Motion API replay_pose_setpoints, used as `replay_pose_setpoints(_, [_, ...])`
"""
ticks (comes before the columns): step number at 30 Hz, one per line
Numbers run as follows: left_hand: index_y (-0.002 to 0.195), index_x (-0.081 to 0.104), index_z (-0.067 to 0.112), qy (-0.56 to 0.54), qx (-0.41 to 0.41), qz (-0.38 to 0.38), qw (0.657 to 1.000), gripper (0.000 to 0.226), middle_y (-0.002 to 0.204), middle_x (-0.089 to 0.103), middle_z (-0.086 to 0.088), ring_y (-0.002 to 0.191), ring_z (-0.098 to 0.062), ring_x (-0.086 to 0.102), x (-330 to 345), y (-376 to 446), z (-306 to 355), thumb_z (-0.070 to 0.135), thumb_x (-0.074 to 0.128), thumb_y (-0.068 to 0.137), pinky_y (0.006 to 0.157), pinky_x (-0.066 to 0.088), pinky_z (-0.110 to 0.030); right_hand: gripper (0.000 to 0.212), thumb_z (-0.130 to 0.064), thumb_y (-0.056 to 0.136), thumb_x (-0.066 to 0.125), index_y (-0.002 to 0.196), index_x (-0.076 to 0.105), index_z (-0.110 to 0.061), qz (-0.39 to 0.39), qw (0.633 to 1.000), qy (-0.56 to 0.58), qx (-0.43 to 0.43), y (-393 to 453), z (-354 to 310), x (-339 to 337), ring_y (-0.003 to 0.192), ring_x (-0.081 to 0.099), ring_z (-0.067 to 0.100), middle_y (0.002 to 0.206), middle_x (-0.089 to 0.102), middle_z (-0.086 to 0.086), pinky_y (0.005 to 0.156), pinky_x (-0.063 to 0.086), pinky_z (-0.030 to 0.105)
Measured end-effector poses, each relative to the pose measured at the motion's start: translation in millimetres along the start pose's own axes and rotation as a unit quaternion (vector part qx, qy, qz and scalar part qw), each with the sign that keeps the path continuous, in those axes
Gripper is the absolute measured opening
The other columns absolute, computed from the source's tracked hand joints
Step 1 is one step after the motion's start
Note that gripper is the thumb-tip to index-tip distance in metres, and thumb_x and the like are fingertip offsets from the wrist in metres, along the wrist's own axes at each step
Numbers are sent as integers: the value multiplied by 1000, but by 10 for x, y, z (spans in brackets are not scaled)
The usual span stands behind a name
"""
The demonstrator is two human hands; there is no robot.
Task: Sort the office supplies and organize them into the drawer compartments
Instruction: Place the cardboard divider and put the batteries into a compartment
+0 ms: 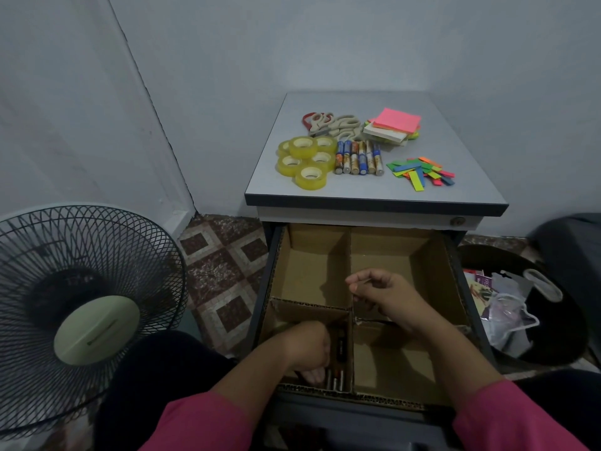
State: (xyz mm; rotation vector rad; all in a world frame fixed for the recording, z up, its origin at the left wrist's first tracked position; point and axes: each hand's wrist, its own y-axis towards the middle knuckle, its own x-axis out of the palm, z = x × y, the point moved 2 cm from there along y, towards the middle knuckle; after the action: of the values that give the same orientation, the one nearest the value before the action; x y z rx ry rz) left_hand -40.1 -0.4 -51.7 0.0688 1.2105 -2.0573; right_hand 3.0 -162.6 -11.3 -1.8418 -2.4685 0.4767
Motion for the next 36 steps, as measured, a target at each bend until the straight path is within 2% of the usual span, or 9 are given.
replay_pose_setpoints(6, [110,57,-9,-11,16,10,1000,20,112,61,-34,55,-11,58,-17,8,-17,0,45,97,51,52,-17,11,-9,89,62,98,68,-12,4,1000,5,3,3,5,-1,63,54,9,75,64,4,55,45,15])
replay_pose_setpoints(11, [76,50,5,-18,17,-4,1000,26,120,57,-35,59,-13,55,-11,-31,-12,-1,40,99,47,50,-15,11,-11,89,63,98,69,-14,7,1000,-4,6,-9,7,-8,61,54,7,73,64,1,55,45,15])
replay_pose_setpoints(18, [76,52,8,-33,34,-13,999,26,112,60,-35,54,-8,59,-66,-63,-40,1,41,99,49,52,-16,12,-10,90,62,95,71,-16,26,999,14,-11,-31,-4,-13,69,57,11,75,68,1,61,48,16])
replay_pose_setpoints(22, [80,53,8,-67,40,-28,997,24,79,61,-15,49,-5,62,-121,-137,-2,0,38,98,52,52,-18,11,-13,91,61,90,71,-18,118,991,19,-58,-69,2,-43,77,63,10,82,70,-1,67,51,17])
replay_pose_setpoints(24, [82,55,8,-87,56,-37,994,22,75,62,-10,54,-7,65,-189,-215,61,2,41,98,54,53,-18,14,-15,90,60,91,67,-27,183,979,-8,-91,-115,2,-53,84,62,3,90,68,-7,73,51,19])
replay_pose_setpoints(26, [85,57,10,-110,89,-31,989,17,75,63,-7,59,-9,65,-292,-329,172,6,46,98,56,52,-19,20,-15,90,60,93,64,-34,243,946,-114,-182,-162,-49,-83,90,59,-2,95,63,-14,76,49,15])
replay_pose_setpoints(29, [92,61,14,-123,191,77,971,10,77,66,-2,65,-10,64,-517,-523,432,15,53,96,59,50,-20,25,-10,87,58,109,65,-20,309,859,-264,-310,-159,-232,-161,98,54,-1,107,59,-8,83,45,11])
replay_pose_setpoints(32, [97,64,20,-112,284,272,913,11,84,66,5,70,0,61,-755,-656,828,21,53,96,59,46,-14,33,-10,88,55,119,63,-7,346,792,-355,-355,-34,-582,-252,107,55,15,115,60,7,91,48,25])
replay_pose_setpoints(36, [125,57,21,-31,293,446,845,29,119,60,2,108,-13,56,-1062,-504,1387,20,44,100,89,50,-30,42,-13,96,49,138,47,-12,320,846,-366,-221,345,-1027,-365,122,49,20,135,50,9,98,44,34])
